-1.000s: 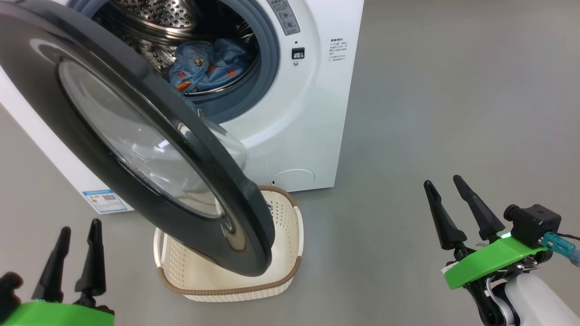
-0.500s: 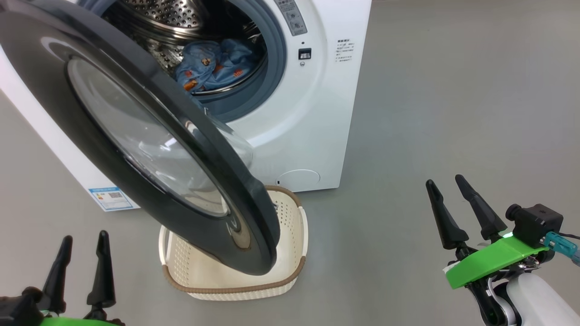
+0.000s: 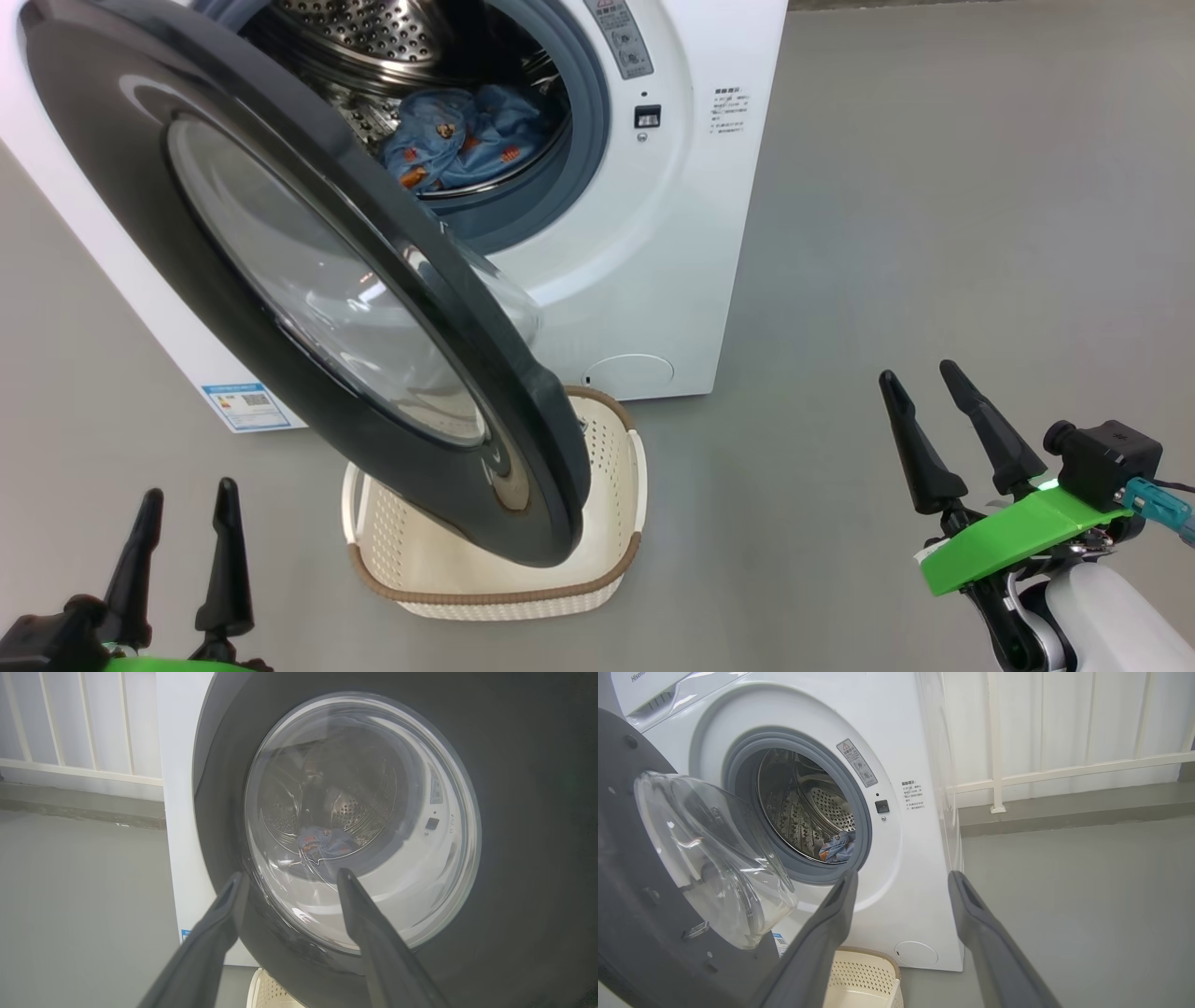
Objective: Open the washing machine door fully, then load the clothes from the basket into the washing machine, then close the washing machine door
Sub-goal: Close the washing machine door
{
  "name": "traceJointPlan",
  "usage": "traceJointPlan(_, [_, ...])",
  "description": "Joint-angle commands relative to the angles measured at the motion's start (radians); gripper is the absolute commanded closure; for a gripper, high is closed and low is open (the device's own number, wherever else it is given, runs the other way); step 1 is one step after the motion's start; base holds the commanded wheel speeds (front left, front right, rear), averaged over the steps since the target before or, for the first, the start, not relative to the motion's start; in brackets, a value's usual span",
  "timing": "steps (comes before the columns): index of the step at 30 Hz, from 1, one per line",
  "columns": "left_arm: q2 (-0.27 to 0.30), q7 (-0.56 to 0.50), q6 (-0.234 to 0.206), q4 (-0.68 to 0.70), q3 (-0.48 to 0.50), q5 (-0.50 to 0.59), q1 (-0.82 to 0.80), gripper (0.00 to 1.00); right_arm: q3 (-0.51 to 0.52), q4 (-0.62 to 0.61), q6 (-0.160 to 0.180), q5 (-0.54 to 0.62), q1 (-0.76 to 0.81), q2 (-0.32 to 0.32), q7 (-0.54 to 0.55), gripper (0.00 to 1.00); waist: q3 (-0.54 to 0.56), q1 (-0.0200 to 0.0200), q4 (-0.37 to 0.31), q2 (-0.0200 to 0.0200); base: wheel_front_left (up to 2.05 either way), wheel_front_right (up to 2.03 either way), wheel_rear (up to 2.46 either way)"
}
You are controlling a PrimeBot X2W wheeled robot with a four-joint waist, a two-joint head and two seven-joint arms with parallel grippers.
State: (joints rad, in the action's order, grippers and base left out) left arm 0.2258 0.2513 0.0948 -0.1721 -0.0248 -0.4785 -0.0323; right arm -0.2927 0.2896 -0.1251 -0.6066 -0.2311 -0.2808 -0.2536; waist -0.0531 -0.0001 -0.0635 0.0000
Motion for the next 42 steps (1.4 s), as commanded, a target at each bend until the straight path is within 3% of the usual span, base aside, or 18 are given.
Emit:
traceJointPlan(1, [0.017,0.01,0.0,0.016,0.038,0.013,-0.012,0.0,-0.015,-0.022,-0.006,0.006,0.014,-0.016,-0.008,0.0,0.001,0.0001,0.001,0.0,0.0,0.0,0.0])
traceJointPlan(20, [0.008,0.01,-0.005,0.026,0.045,0.042,0.002,0.0,-0.019,-0.024,-0.006,0.008,0.016,-0.02,-0.008,0.0,0.008,0.0001,0.0,0.0,0.0,0.0,0.0])
traceJointPlan(21, [0.008,0.01,-0.006,0.025,0.044,0.042,0.002,0.0,-0.02,-0.025,-0.006,0.008,0.016,-0.02,-0.008,0.05,0.009,0.0001,0.0,0.0,0.0,0.0,0.0])
traceJointPlan(24, [0.009,0.01,-0.008,0.025,0.043,0.044,0.001,0.0,-0.022,-0.034,-0.006,0.011,0.016,-0.023,-0.008,1.0,0.011,0.0001,0.002,0.0,0.0,0.0,0.0])
traceJointPlan(35, [0.009,0.01,-0.014,0.027,0.038,0.041,-0.002,0.0,-0.045,-0.153,-0.006,0.032,-0.021,-0.018,-0.008,1.0,0.012,0.0001,0.024,0.0,0.0,0.0,0.0])
traceJointPlan(42, [0.0,0.01,-0.018,0.018,0.033,0.03,-0.006,0.0,-0.081,-0.334,-0.006,0.016,-0.051,-0.007,-0.008,1.0,0.013,0.0001,0.068,0.0,0.0,0.0,0.0])
